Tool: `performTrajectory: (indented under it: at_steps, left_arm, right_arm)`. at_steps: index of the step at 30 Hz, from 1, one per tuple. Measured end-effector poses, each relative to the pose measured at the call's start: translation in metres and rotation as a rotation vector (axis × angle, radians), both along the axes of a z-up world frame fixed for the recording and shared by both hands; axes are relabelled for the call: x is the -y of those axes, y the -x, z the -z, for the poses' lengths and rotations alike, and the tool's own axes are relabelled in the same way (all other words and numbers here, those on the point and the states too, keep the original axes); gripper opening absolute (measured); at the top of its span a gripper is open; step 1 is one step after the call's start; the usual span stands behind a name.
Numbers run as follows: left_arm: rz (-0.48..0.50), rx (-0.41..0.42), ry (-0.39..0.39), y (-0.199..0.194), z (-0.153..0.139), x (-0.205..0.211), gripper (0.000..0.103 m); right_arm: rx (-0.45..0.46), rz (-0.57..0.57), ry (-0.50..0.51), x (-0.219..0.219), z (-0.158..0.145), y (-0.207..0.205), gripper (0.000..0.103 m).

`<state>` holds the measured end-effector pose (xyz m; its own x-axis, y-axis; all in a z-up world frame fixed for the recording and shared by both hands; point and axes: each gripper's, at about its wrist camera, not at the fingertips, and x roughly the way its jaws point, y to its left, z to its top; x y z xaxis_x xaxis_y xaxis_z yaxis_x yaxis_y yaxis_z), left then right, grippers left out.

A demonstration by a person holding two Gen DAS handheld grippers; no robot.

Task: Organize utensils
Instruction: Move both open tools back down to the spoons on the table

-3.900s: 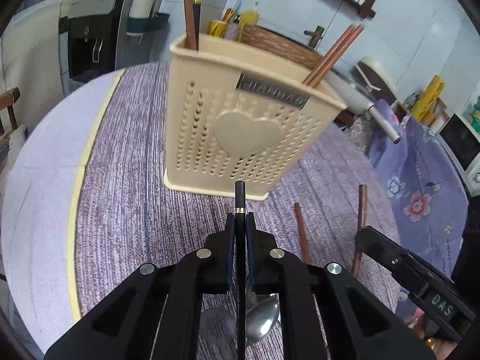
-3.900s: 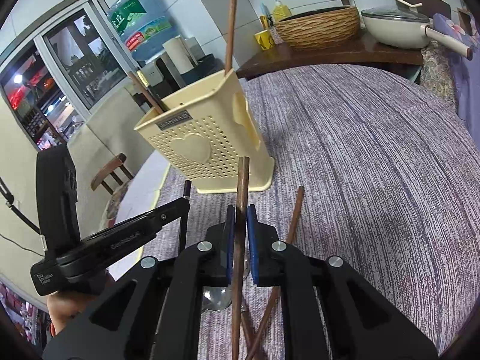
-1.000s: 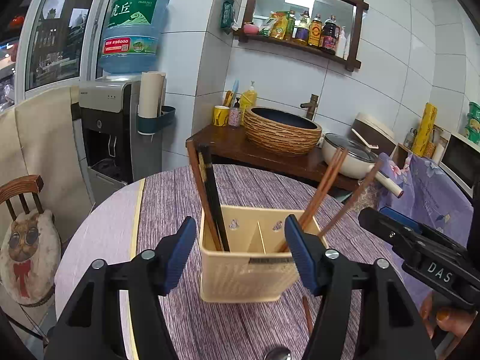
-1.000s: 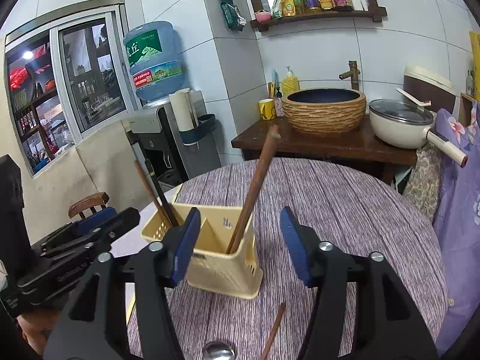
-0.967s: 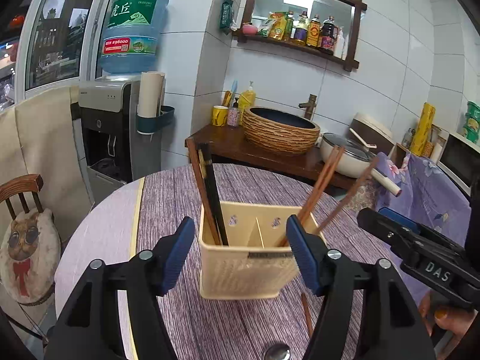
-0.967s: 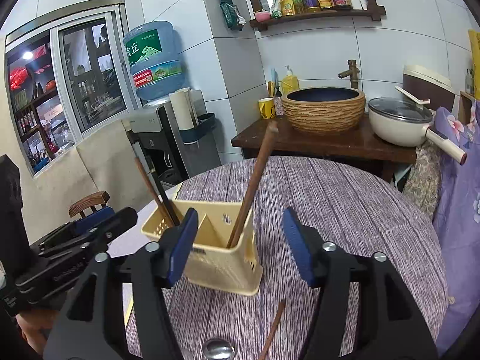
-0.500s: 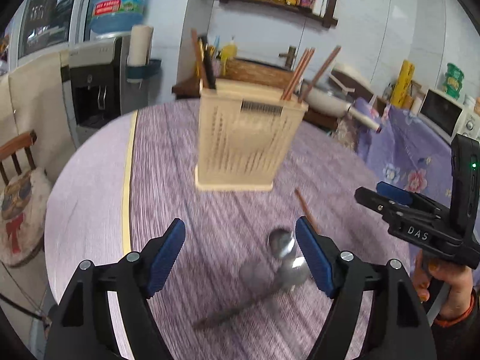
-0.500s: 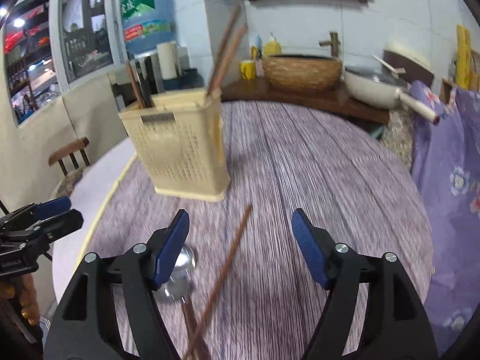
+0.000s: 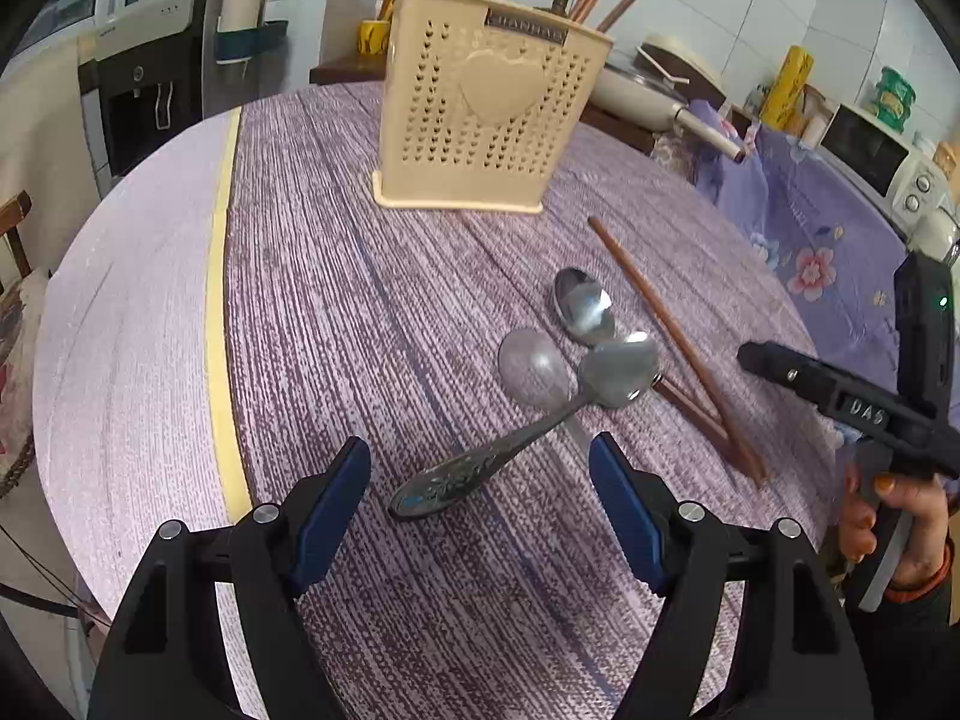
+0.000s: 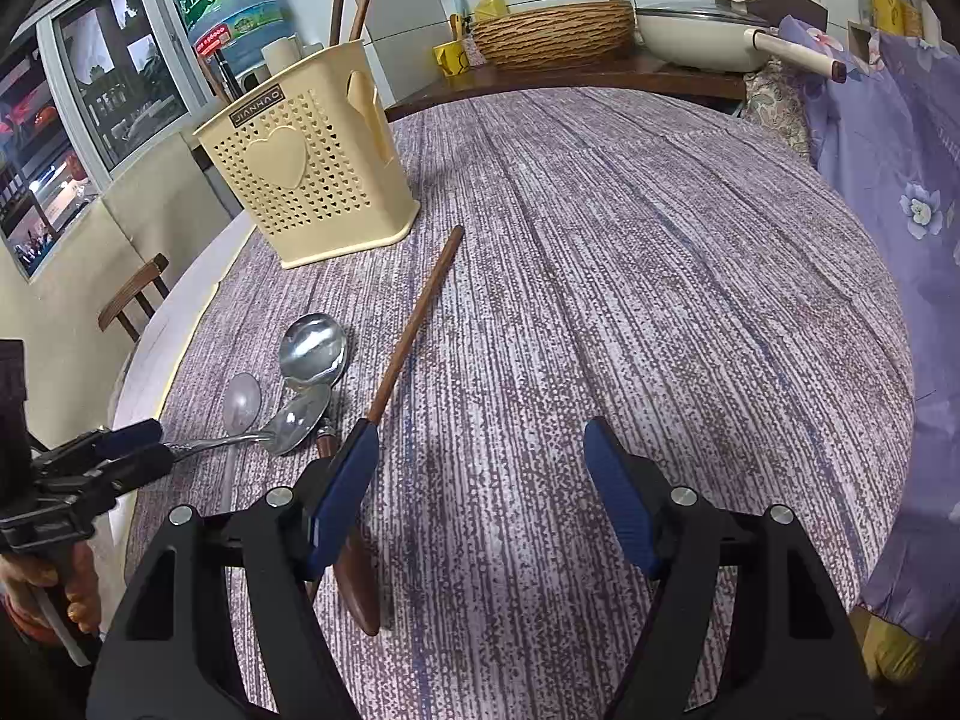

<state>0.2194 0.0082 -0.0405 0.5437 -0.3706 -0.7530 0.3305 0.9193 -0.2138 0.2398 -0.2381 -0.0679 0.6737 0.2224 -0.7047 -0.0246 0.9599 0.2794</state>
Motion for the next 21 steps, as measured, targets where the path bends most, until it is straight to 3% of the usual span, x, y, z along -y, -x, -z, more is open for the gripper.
performTrajectory:
  at_steps: [3, 9, 17, 21]
  left_arm:
    - [0.041, -0.001, 0.012, 0.005, 0.001, 0.006, 0.074]
    - [0.101, -0.015, -0.014, 0.019, 0.004, 0.029, 0.069]
    - [0.27, -0.008, 0.053, 0.059, -0.001, 0.085, 0.07]
    - [0.294, -0.024, 0.087, 0.061, -0.001, 0.091, 0.07]
  right_arm:
    - [0.009, -0.003, 0.006, -0.003, -0.002, 0.001, 0.076]
    - [0.007, -0.002, 0.003, -0.004, -0.003, 0.003, 0.076]
    - [0.004, 0.01, -0.012, 0.0, -0.004, 0.002, 0.077]
    - [0.005, 0.017, -0.006, 0.005, -0.006, 0.002, 0.078]
